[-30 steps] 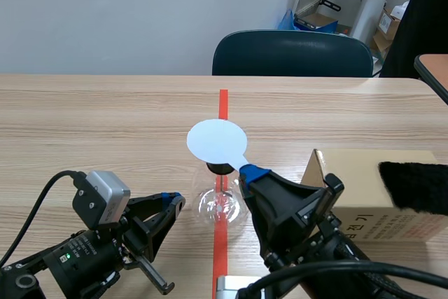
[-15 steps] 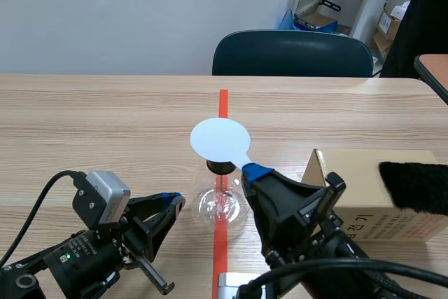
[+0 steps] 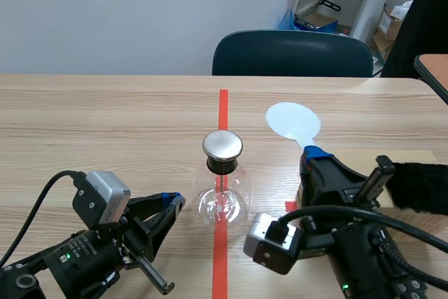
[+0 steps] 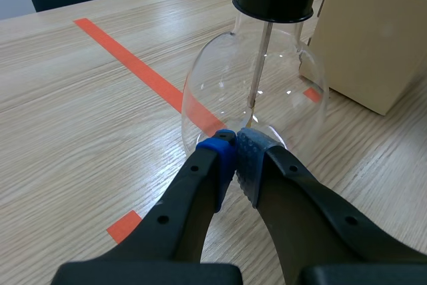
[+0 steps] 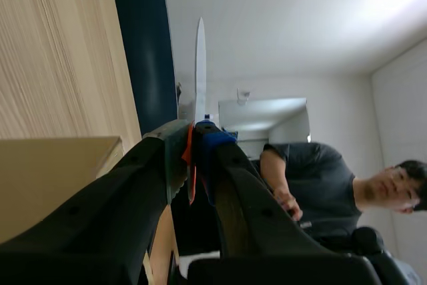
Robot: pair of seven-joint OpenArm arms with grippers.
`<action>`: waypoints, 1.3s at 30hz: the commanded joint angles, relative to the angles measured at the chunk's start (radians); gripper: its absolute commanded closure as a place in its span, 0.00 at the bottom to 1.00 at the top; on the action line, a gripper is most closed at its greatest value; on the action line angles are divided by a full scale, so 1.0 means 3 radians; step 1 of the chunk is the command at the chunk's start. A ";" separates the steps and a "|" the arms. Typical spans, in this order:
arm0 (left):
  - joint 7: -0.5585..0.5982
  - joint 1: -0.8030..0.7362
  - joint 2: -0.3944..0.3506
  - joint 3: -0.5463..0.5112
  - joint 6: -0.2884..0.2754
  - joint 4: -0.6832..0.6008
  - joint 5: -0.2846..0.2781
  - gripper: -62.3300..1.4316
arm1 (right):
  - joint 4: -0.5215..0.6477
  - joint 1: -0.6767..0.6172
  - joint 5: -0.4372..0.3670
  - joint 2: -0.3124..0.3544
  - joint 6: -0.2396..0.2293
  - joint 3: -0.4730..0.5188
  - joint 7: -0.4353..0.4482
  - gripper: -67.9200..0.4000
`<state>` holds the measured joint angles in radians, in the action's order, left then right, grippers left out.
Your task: Do the electroscope experiment
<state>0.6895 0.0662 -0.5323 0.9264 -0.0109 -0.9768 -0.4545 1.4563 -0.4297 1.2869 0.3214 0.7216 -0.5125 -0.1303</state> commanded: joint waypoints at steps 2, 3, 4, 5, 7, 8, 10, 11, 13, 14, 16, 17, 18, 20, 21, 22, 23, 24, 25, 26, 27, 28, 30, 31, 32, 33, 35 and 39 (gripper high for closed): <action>0.0055 -0.0008 -0.0001 -0.0019 -0.0003 -0.0057 -0.0019 0.92 | 0.0041 0.0055 0.0004 0.0001 0.0064 0.0011 -0.0170 0.97; 0.0055 -0.0008 -0.0001 -0.0019 -0.0003 -0.0057 -0.0019 0.92 | 0.0041 0.0055 0.0004 0.0001 0.0064 0.0011 -0.0244 0.97; 0.0055 -0.0008 -0.0001 -0.0019 -0.0003 -0.0057 -0.0019 0.92 | 0.0041 0.0055 0.0004 0.0001 0.0064 0.0011 -0.0313 0.97; 0.0055 -0.0008 -0.0001 -0.0019 -0.0003 -0.0057 -0.0019 0.92 | 0.0041 0.0055 0.0004 0.0001 0.0064 0.0011 -0.0375 0.97; 0.0055 -0.0008 -0.0001 -0.0019 -0.0003 -0.0057 -0.0019 0.92 | 0.0041 0.0055 0.0004 0.0001 0.0064 0.0011 -0.0481 0.97; 0.0055 -0.0008 -0.0001 -0.0019 -0.0003 -0.0057 -0.0019 0.92 | 0.0041 0.0055 0.0004 0.0001 0.0064 0.0011 -0.0519 0.97; 0.0055 -0.0008 -0.0001 -0.0019 -0.0003 -0.0057 -0.0019 0.92 | 0.0041 0.0055 0.0004 0.0001 0.0064 0.0011 -0.0572 0.97; 0.0055 -0.0008 -0.0001 -0.0019 -0.0003 -0.0057 -0.0019 0.92 | 0.0041 0.0055 0.0004 0.0001 0.0064 0.0011 -0.0577 0.97; 0.0056 -0.0008 -0.0001 -0.0019 -0.0003 -0.0057 -0.0019 0.92 | 0.0041 0.0055 0.0004 0.0001 0.0064 0.0011 -0.0580 0.97; 0.0056 -0.0008 -0.0001 -0.0019 -0.0003 -0.0057 -0.0019 0.92 | 0.0041 0.0055 0.0004 0.0001 0.0064 0.0011 -0.0575 0.97; 0.0056 -0.0008 -0.0001 -0.0019 -0.0003 -0.0057 -0.0019 0.92 | 0.0041 0.0055 0.0004 0.0001 0.0064 0.0011 -0.0516 0.97; 0.0055 -0.0008 -0.0001 -0.0019 -0.0003 -0.0057 -0.0019 0.92 | 0.0041 0.0055 0.0004 0.0001 0.0064 0.0011 -0.0470 0.97; 0.0055 -0.0008 -0.0001 -0.0019 -0.0003 -0.0057 -0.0019 0.92 | 0.0041 0.0055 0.0004 0.0001 0.0064 0.0011 -0.0421 0.97; 0.0055 -0.0008 -0.0001 -0.0019 -0.0003 -0.0057 -0.0019 0.92 | 0.0041 0.0055 0.0004 0.0001 0.0062 0.0011 -0.0298 0.97; 0.0055 -0.0008 -0.0001 -0.0019 -0.0003 -0.0057 -0.0019 0.92 | 0.0041 0.0055 0.0004 0.0001 0.0062 0.0011 -0.0229 0.97; 0.0055 -0.0008 -0.0001 -0.0019 -0.0003 -0.0057 -0.0019 0.92 | 0.0041 0.0055 0.0004 0.0001 0.0062 0.0011 -0.0155 0.97; 0.0055 -0.0008 -0.0001 -0.0019 -0.0003 -0.0057 -0.0019 0.92 | 0.0041 0.0055 0.0004 0.0000 0.0062 0.0011 -0.0074 0.97; 0.0055 -0.0008 -0.0001 -0.0019 -0.0003 -0.0057 -0.0019 0.92 | 0.0041 0.0055 0.0004 0.0000 0.0062 0.0011 0.0006 0.97; 0.0055 -0.0008 -0.0001 -0.0019 -0.0003 -0.0057 -0.0019 0.92 | 0.0041 0.0055 0.0004 0.0000 0.0062 0.0011 0.0090 0.97; 0.0055 -0.0008 -0.0001 -0.0019 -0.0003 -0.0057 -0.0019 0.92 | 0.0041 0.0055 0.0004 0.0000 0.0062 0.0011 0.0172 0.97; 0.0055 -0.0008 -0.0001 -0.0019 -0.0003 -0.0057 -0.0019 0.92 | 0.0041 0.0055 0.0004 0.0000 0.0062 0.0011 0.0254 0.97; 0.0055 -0.0008 -0.0001 -0.0019 -0.0003 -0.0057 -0.0019 0.92 | 0.0041 0.0055 0.0004 0.0000 0.0062 0.0011 0.0331 0.97; 0.0055 -0.0008 -0.0001 -0.0019 -0.0003 -0.0057 -0.0019 0.92 | 0.0041 0.0055 0.0004 0.0000 0.0062 0.0011 0.0473 0.97; 0.0055 -0.0008 -0.0001 -0.0019 -0.0003 -0.0057 -0.0019 0.92 | 0.0041 0.0055 0.0004 0.0000 0.0062 0.0011 0.0537 0.97; 0.0055 -0.0008 -0.0001 -0.0019 -0.0003 -0.0057 -0.0019 0.92 | 0.0041 0.0055 0.0004 0.0000 0.0062 0.0011 0.0598 0.97; 0.0055 -0.0008 -0.0001 -0.0019 -0.0003 -0.0057 -0.0019 0.92 | 0.0041 0.0055 0.0004 0.0000 0.0062 0.0011 0.0654 0.97; 0.0056 -0.0008 -0.0001 -0.0019 -0.0003 -0.0057 -0.0019 0.92 | 0.0041 0.0055 0.0004 0.0000 0.0062 0.0011 0.0762 0.97; 0.0056 -0.0008 -0.0001 -0.0019 -0.0003 -0.0057 -0.0019 0.92 | 0.0041 0.0055 0.0003 0.0000 0.0062 0.0011 0.0955 0.97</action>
<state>0.6895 0.0662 -0.5323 0.9264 -0.0109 -0.9768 -0.4545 1.4563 -0.4297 1.2873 0.3214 0.7216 -0.5125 0.1555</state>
